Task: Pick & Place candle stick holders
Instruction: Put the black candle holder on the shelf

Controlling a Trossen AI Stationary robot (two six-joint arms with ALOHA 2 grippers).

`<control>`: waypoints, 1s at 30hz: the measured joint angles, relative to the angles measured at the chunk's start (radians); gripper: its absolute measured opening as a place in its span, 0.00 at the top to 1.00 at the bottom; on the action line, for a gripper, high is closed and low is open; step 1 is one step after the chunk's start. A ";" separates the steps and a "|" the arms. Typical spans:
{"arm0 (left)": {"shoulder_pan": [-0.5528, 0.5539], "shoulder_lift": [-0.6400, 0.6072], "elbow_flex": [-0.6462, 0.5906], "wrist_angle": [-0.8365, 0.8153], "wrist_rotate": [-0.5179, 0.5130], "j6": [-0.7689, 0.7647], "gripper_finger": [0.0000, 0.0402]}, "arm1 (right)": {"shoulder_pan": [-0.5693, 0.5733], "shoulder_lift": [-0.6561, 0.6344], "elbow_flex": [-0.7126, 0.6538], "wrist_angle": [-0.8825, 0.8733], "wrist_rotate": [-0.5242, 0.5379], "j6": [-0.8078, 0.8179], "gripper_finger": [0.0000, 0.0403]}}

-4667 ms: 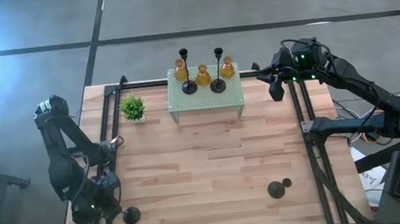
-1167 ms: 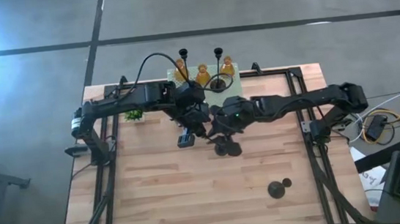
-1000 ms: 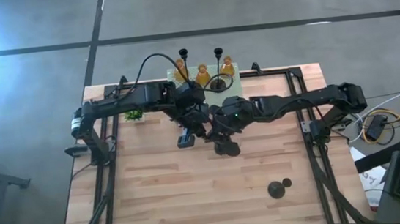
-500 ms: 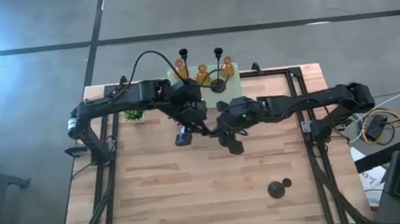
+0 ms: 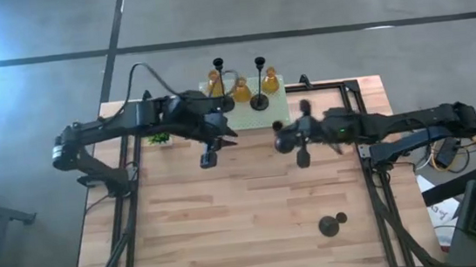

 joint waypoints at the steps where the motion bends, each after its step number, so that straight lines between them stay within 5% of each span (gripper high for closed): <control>1: 0.000 -0.031 -0.051 0.065 -0.005 0.002 0.73 | -0.008 -0.026 -0.028 0.032 0.026 -0.006 0.97; 8: 0.001 -0.265 -0.502 0.598 -0.068 0.006 0.73 | -0.129 -0.131 -0.134 0.183 0.039 -0.002 0.97; 15: 0.002 -0.419 -0.862 1.056 -0.090 -0.003 0.73 | -0.272 -0.060 -0.101 0.206 -0.143 0.004 0.97; 22: 0.002 -0.485 -1.058 1.323 -0.097 -0.004 0.73 | -0.333 0.040 -0.119 0.404 -0.205 -0.007 0.97; 30: 0.001 -0.521 -1.131 1.370 -0.097 -0.047 0.73 | -0.379 0.149 -0.132 0.491 -0.206 -0.009 0.97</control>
